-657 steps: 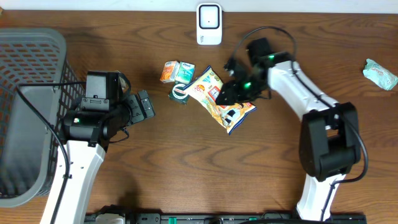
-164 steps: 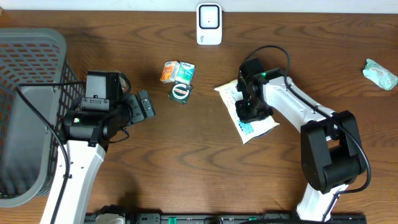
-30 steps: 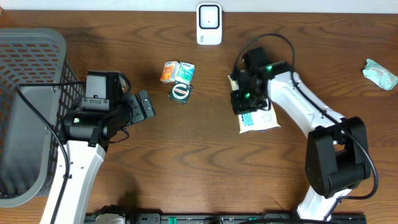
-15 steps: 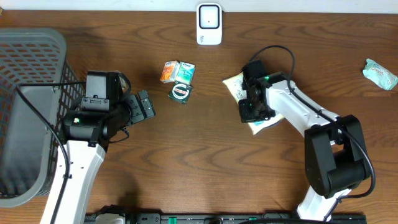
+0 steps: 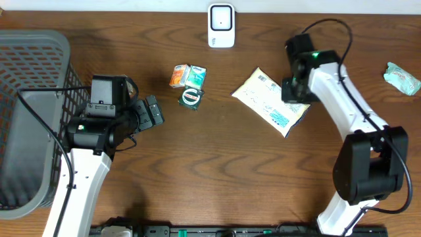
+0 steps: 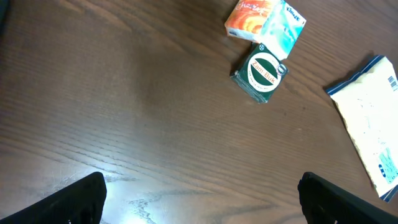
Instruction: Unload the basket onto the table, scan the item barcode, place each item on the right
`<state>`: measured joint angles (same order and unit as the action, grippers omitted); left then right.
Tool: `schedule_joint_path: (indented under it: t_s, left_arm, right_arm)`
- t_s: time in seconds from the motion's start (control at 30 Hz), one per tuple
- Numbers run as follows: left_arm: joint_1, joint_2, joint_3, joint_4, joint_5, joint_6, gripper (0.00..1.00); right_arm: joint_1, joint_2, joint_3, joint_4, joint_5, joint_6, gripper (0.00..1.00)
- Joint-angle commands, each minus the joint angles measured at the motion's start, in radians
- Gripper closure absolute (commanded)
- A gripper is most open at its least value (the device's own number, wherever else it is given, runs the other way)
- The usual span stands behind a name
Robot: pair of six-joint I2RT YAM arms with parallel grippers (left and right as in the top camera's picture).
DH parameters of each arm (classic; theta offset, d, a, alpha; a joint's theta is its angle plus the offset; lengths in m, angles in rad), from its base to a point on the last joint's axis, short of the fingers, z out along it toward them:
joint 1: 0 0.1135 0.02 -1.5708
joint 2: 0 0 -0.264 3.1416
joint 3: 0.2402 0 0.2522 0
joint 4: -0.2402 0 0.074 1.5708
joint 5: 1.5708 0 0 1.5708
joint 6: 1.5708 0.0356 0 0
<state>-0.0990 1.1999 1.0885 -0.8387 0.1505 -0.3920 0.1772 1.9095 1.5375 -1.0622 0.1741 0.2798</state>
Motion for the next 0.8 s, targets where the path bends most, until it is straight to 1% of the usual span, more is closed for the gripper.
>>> schedule_joint_path:
  t_s: [0.0,0.07,0.13,0.17,0.2,0.23,0.4,0.53,0.77]
  left_arm:
    - [0.006,0.002,0.009,-0.003,-0.013,0.003,0.02]
    - [0.006,0.002,0.009,-0.002,-0.013,0.003,0.02]
    - [0.006,0.002,0.009,-0.002,-0.013,0.003,0.02]
    - [0.006,0.002,0.009,-0.003,-0.013,0.003,0.02]
    - [0.006,0.002,0.009,-0.002,-0.013,0.003,0.02]
    - [0.006,0.002,0.009,-0.002,-0.013,0.003,0.02]
    - [0.006,0.002,0.009,-0.003,-0.013,0.003,0.02]
    - [0.006,0.002,0.009,-0.002,-0.013,0.003,0.02]
    - [0.006,0.002,0.009,-0.002,-0.013,0.003,0.02]
  right_arm:
    - [-0.013,-0.008,0.010,-0.016,-0.167,-0.060,0.90]
    - [-0.013,-0.008,0.002,-0.026,-0.223,-0.103,0.84]
    - [-0.011,-0.008,-0.003,-0.040,-0.251,-0.123,0.82]
    - [-0.011,-0.008,-0.009,-0.043,-0.267,-0.133,0.83]
    - [-0.010,-0.008,-0.014,-0.046,-0.293,-0.148,0.89]
    - [-0.008,-0.008,-0.016,-0.049,-0.321,-0.163,0.99]
    - [0.022,-0.008,-0.057,-0.041,-0.462,-0.245,0.99]
    - [0.060,-0.008,-0.128,0.012,-0.431,-0.262,0.99]
    - [0.082,-0.008,-0.255,0.109,-0.402,-0.236,0.99]
